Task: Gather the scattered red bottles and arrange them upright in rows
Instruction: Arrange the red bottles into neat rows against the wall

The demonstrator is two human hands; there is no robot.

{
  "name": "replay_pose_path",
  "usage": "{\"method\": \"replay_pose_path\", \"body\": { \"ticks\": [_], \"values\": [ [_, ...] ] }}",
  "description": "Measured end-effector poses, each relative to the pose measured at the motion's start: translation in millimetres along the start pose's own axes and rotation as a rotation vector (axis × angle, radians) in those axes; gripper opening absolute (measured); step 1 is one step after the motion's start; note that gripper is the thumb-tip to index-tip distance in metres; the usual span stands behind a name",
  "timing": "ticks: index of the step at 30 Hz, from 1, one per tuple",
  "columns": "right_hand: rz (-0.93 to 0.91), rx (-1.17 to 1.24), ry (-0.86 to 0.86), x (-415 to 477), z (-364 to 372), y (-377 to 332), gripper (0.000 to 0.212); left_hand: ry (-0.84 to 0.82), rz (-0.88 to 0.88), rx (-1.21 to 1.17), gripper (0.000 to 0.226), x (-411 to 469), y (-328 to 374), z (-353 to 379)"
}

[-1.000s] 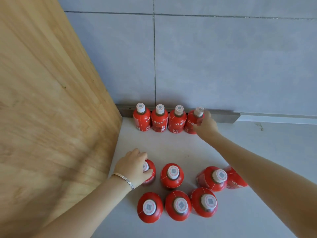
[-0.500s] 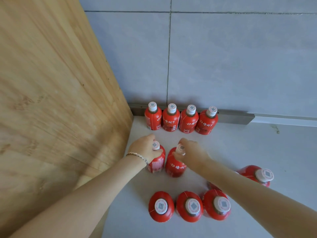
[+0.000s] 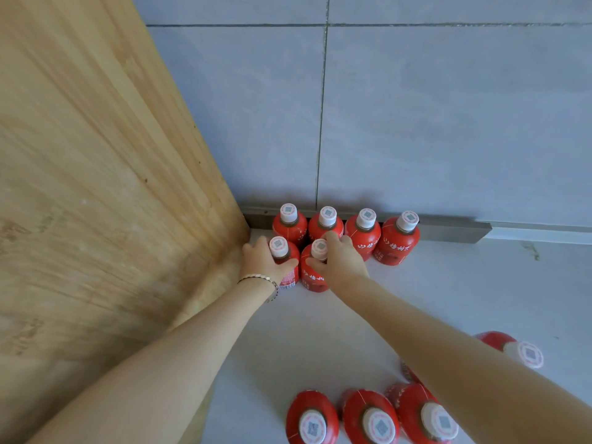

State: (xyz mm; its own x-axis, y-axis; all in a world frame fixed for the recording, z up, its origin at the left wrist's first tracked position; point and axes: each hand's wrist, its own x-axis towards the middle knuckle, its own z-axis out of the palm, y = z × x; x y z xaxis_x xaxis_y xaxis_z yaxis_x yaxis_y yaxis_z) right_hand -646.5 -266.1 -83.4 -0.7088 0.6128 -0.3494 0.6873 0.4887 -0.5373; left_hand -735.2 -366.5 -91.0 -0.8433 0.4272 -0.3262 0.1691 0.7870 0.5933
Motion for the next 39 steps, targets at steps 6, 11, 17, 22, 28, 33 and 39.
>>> {"method": "replay_pose_path", "body": {
  "ticks": [6, 11, 17, 22, 28, 33, 39],
  "values": [
    [0.058, 0.069, -0.059, -1.9, 9.6, 14.1, 0.073, 0.007, -0.082, -0.31, 0.054, -4.4, -6.9, 8.1],
    [0.001, 0.058, -0.054, -4.7, 4.8, 20.3, 0.071, 0.053, -0.094, -0.349, 0.059, -5.8, -8.7, 15.9],
    [0.031, 0.065, -0.093, -26.3, -6.0, 20.0, 0.081, 0.029, -0.179, -0.353, 0.084, -13.5, 1.3, 18.3],
    [-0.085, -0.119, 0.019, -85.2, -77.4, 64.5, 0.035, 0.249, 0.253, -0.008, 0.068, -77.2, 29.4, 24.9],
    [0.13, -0.423, -0.058, -138.4, -129.4, 151.1, 0.055, -0.5, 0.541, 0.279, 0.04, -163.3, 73.8, 64.8],
    [0.176, -0.322, -0.089, -149.4, -104.0, 180.6, 0.04, -0.475, 0.573, 0.502, 0.041, -180.1, 100.5, 108.5],
    [0.278, -0.116, 0.018, -146.3, -106.4, 192.6, 0.041, -0.475, 0.618, 0.59, 0.036, -164.4, 115.8, 115.6]
  ]
}}
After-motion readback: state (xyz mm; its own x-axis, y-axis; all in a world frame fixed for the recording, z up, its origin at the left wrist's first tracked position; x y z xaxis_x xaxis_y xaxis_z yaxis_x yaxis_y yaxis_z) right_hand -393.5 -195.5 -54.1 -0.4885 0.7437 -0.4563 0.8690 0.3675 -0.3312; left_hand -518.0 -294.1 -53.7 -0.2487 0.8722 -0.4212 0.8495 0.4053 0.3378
